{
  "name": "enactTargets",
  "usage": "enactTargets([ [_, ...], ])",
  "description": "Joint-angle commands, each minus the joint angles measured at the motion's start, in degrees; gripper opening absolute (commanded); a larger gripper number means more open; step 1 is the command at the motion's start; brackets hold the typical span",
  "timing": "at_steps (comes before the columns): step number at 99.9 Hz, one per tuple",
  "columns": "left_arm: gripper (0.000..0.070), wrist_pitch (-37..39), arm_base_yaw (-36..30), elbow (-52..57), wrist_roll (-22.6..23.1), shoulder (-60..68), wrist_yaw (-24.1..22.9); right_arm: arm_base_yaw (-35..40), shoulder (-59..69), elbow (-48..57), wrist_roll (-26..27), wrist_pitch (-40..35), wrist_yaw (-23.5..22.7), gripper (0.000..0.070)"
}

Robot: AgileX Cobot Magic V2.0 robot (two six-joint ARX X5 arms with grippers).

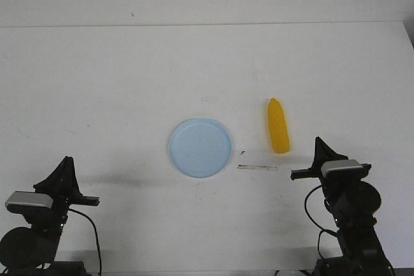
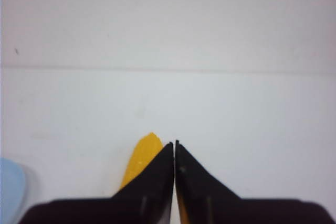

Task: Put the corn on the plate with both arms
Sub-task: 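Reach the right gripper to the yellow corn and grasp it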

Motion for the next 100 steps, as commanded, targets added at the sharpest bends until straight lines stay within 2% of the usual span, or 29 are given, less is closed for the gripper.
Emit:
enactTargets([
  [1,0.0001,0.7,0.1,0.3,0.8,-0.1,0.0,1.0,5.1,3.2,-0.5,0.6,1.2,0.0003],
  [18,0.0001,0.7,0.1,0.3,0.8,-0.1,0.0,4.7,16.9,11.0,-0.2,0.4,4.3,0.0003],
  [28,0.0001,0.7,0.1,0.3,0.8,-0.1,0.0,6.9,23.6,16.3,0.0,-2.7,6.1,0.0002],
  [55,0.0001,0.7,0.1,0.3,0.8,-0.1,0.0,8.2,41.9,35.6,5.6,-21.5,4.9,0.0003],
  [64,0.0001,0.7,0.1,0.3,0.8,-0.1,0.0,8.2,47.3,42.0,8.8,-30.0,4.7,0.0003],
  [73,0.0001,0.7,0.1,0.3,0.8,-0.1,0.0,8.2,52.3,47.6,9.5,-37.2,4.8,0.0012],
  [77,0.0001,0.7,0.1,0.3,0.8,-0.1,0.0,8.2,54.4,49.9,9.9,-39.8,5.1,0.0047],
  [80,0.0001,0.7,0.1,0.3,0.8,-0.1,0.0,8.2,55.9,51.5,10.3,-41.6,5.5,0.0104],
  [92,0.0001,0.7,0.1,0.3,0.8,-0.1,0.0,8.2,61.0,57.1,10.5,-47.4,5.6,0.0437],
  [96,0.0001,0.7,0.1,0.3,0.8,-0.1,0.0,8.2,62.5,58.4,10.5,-48.8,5.7,0.0495],
  [100,0.0001,0.7,0.1,0.3,0.8,-0.1,0.0,8.2,63.6,59.2,10.6,-49.7,5.7,0.0511],
])
